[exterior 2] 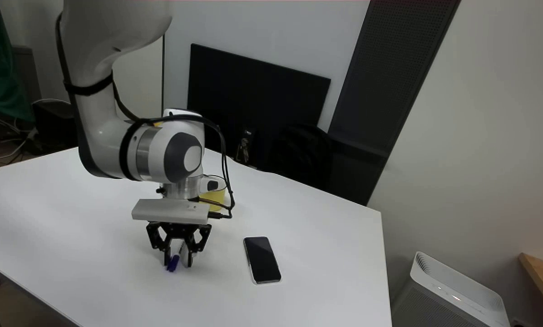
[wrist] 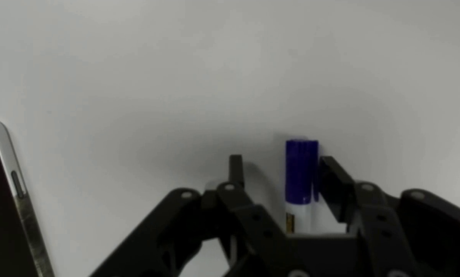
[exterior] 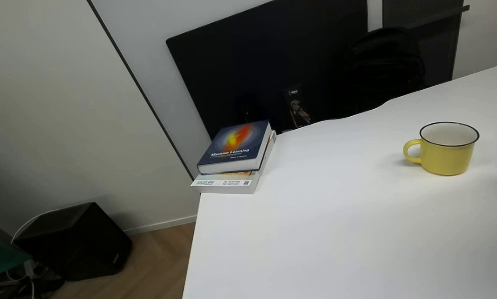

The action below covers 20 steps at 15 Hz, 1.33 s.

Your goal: Take the marker out of the cup and put it on the table

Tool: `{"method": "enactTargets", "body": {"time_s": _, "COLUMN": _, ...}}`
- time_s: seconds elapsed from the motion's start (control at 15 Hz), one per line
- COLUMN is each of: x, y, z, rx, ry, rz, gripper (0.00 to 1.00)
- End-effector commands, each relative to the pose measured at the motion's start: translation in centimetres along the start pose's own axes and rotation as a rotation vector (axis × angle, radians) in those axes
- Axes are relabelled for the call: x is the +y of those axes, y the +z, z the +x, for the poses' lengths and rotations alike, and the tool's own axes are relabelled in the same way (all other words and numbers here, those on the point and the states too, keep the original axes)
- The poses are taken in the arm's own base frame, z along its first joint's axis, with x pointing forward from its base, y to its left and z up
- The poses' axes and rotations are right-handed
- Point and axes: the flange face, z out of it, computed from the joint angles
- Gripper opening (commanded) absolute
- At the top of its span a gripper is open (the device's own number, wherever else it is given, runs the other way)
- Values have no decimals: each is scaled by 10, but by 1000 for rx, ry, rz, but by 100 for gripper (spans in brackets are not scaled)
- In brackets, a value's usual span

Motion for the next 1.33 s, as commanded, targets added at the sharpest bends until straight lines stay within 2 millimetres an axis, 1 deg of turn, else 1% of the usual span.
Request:
{"method": "enactTargets", "body": {"time_s": 0.0, "x": 2, "y": -20, "z": 15, "rx": 26, "ry": 37, "rz": -39, "gripper": 85}}
{"method": "enactTargets", "body": {"time_s": 0.13, "x": 2, "y": -34, "z": 22, "rx": 58, "ry": 64, "rz": -60, "gripper": 98}}
{"method": "enactTargets", "body": {"time_s": 0.2, "x": 2, "y": -42, "z": 26, "rx": 72, "ry": 89, "rz": -73, "gripper": 100}}
{"method": "enactTargets", "body": {"time_s": 0.53, "x": -2, "y": -81, "z": 43, "rx": 155, "ry": 293, "rz": -87, "gripper": 100}}
{"method": "enactTargets", "body": {"time_s": 0.67, "x": -6, "y": -93, "z": 48, "rx": 183, "ry": 371, "rz": -72, "gripper": 100}}
{"method": "enactTargets", "body": {"time_s": 0.8, "x": -11, "y": -100, "z": 51, "rx": 195, "ry": 416, "rz": -48, "gripper": 100}}
{"method": "enactTargets", "body": {"time_s": 1.0, "x": -17, "y": -106, "z": 53, "rx": 197, "ry": 437, "rz": -1, "gripper": 100}}
{"method": "enactTargets", "body": {"time_s": 1.27, "x": -22, "y": -105, "z": 54, "rx": 182, "ry": 455, "rz": 36, "gripper": 100}}
